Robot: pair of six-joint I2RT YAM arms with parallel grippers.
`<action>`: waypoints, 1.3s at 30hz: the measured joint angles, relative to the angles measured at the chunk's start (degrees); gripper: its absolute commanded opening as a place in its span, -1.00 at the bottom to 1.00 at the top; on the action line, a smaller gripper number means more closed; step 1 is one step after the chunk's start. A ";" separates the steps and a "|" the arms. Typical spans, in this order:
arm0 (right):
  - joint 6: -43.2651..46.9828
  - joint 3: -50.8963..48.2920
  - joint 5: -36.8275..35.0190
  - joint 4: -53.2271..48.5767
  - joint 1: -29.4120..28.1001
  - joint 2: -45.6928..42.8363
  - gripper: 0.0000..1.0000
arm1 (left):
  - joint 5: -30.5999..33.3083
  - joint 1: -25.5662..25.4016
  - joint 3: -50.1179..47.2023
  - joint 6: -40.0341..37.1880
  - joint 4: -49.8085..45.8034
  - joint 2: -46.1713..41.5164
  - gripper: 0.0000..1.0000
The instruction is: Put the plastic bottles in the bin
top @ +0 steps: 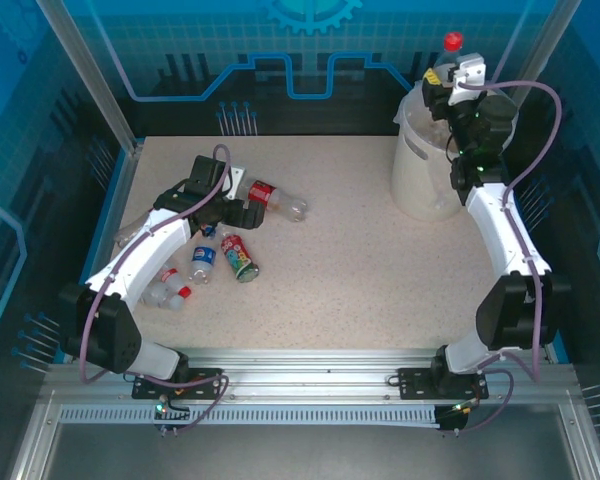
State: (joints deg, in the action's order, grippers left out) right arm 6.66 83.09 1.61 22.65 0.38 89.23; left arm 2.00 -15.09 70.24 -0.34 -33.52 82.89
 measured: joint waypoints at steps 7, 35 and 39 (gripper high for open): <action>0.98 -0.96 -1.16 -1.88 1.29 4.37 -0.92 | 0.00 0.00 0.00 0.00 0.00 0.00 0.98; -3.06 -1.05 -1.22 -5.05 5.16 11.74 0.77 | 0.04 0.37 0.00 -0.02 0.00 0.55 0.99; -2.73 0.46 -1.29 -8.37 5.31 11.72 0.93 | 0.04 0.37 0.00 -0.02 0.00 0.55 0.98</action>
State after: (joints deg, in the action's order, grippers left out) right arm 3.92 83.55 0.32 14.28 5.69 100.95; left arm 2.04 -14.72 70.24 -0.36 -33.52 83.44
